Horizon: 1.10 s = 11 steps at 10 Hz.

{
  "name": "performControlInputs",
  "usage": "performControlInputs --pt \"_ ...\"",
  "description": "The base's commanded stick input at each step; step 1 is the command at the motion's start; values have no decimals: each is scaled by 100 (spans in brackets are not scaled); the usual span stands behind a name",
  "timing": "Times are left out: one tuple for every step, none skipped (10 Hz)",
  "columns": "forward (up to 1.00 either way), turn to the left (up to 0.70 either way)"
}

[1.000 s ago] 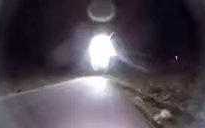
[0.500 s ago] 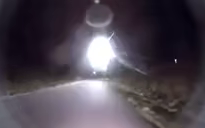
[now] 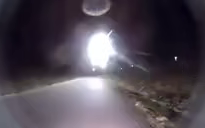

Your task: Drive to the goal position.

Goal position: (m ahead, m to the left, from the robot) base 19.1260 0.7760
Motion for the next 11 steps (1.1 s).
performControlInputs --pt "100 0" --pt "100 0" --pt "100 0" --pt "100 0" --pt "100 0" --pt "100 0" --pt "100 0" --pt "100 0" --pt "100 0" --pt "100 0" --pt "100 0"
